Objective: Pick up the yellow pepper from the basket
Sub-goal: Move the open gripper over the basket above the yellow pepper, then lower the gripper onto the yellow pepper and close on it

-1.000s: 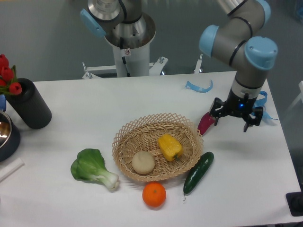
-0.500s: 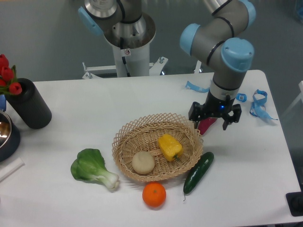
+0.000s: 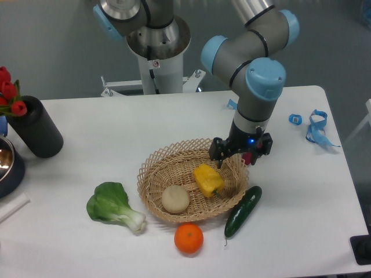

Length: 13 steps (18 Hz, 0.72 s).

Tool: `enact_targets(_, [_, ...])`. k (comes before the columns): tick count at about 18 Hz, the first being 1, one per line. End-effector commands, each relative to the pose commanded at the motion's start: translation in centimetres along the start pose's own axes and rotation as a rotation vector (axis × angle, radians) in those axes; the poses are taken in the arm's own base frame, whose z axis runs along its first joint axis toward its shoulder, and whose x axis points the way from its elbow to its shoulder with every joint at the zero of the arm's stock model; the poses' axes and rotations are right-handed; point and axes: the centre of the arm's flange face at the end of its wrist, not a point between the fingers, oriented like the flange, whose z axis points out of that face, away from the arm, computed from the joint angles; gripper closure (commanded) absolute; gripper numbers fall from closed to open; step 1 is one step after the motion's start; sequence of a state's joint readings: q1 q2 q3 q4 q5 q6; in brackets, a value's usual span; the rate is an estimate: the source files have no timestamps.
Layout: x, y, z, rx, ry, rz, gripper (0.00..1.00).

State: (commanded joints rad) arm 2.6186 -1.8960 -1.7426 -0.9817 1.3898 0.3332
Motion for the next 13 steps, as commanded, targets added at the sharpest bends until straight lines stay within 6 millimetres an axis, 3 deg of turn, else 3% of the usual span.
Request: enact_targets(13, [2.8,-0.2,3.9,-0.061,0.009,-0.059,0.00])
